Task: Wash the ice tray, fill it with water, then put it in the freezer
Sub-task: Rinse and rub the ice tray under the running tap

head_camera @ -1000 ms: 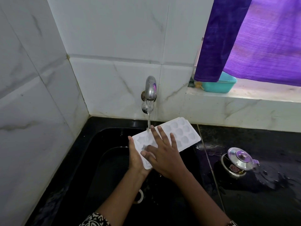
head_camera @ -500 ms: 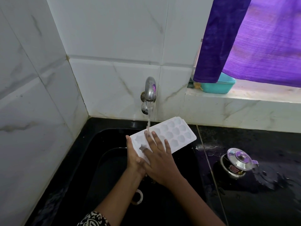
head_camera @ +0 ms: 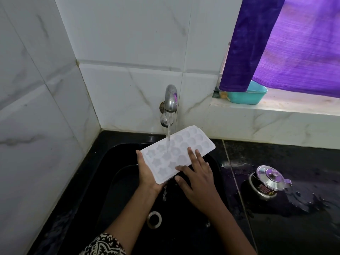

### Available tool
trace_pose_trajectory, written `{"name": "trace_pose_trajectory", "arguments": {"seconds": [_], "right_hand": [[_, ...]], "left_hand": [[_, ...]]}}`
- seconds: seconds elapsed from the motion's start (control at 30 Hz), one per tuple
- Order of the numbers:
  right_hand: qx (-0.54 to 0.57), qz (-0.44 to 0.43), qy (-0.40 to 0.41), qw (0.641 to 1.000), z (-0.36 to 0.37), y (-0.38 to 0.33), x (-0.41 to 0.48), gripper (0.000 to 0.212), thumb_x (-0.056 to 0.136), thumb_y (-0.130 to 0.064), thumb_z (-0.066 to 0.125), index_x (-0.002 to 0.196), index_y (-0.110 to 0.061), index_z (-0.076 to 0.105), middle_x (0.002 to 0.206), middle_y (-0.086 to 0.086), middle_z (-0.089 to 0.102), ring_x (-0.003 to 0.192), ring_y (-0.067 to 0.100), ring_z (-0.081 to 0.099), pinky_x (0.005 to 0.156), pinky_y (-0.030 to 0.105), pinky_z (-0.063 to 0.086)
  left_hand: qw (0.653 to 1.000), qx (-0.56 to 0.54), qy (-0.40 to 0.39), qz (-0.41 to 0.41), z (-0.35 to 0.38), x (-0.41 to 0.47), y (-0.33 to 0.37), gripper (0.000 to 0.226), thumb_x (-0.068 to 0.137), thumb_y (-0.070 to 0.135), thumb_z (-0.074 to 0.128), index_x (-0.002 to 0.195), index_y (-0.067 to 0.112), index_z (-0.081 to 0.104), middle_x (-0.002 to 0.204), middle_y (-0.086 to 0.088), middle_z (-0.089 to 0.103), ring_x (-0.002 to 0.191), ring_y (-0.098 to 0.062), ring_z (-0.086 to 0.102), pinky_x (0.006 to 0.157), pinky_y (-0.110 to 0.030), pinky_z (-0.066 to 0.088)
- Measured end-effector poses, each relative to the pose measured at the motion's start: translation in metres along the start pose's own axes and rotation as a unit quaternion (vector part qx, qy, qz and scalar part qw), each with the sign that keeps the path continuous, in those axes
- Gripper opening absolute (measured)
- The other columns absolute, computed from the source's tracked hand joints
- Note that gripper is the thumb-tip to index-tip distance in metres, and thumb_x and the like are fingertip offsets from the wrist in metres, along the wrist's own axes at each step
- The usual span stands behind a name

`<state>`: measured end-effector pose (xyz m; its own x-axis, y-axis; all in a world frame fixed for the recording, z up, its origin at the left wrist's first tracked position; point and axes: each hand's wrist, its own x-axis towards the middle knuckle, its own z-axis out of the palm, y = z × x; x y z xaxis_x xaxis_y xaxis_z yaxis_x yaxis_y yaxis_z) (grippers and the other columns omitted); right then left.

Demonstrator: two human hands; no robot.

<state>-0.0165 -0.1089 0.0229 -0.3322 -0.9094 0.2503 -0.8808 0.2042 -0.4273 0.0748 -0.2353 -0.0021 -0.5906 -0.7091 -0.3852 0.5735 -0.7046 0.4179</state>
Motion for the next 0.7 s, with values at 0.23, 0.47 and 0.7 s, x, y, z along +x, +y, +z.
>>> {"name": "trace_pose_trajectory", "arguments": {"seconds": [0.23,0.47,0.7], "right_hand": [[-0.051,-0.039,-0.043,0.997,0.014,-0.019,0.014,0.049,0.087,-0.056,0.027,0.112,-0.03,0.06,0.157,-0.006,-0.007,0.143,0.009,-0.017,0.114,0.049,0.002],[-0.124,-0.082,-0.012,0.989,0.02,-0.015,0.025,0.042,0.089,-0.055,0.033,0.096,-0.029,0.066,0.157,0.004,0.02,0.145,0.017,0.001,0.112,0.056,0.015],[-0.124,-0.094,0.019,0.988,0.035,-0.02,0.015,0.044,0.089,-0.057,0.037,0.105,-0.027,0.064,0.154,0.003,0.028,0.144,0.016,0.013,0.112,0.052,0.02]], "left_hand": [[1.0,0.026,0.011,-0.004,0.015,0.0,-0.002,0.09,0.084,0.079,0.022,0.13,0.009,0.057,0.122,-0.018,0.065,0.11,-0.036,0.063,0.094,-0.047,0.048],[1.0,0.013,0.01,-0.001,0.014,0.005,-0.003,0.087,0.086,0.077,0.023,0.125,0.008,0.059,0.123,-0.02,0.064,0.115,-0.038,0.059,0.103,-0.05,0.042],[1.0,0.003,0.003,-0.011,0.006,0.008,-0.002,0.093,0.081,0.081,0.027,0.13,0.007,0.057,0.127,-0.022,0.061,0.119,-0.042,0.056,0.107,-0.056,0.036]]}}
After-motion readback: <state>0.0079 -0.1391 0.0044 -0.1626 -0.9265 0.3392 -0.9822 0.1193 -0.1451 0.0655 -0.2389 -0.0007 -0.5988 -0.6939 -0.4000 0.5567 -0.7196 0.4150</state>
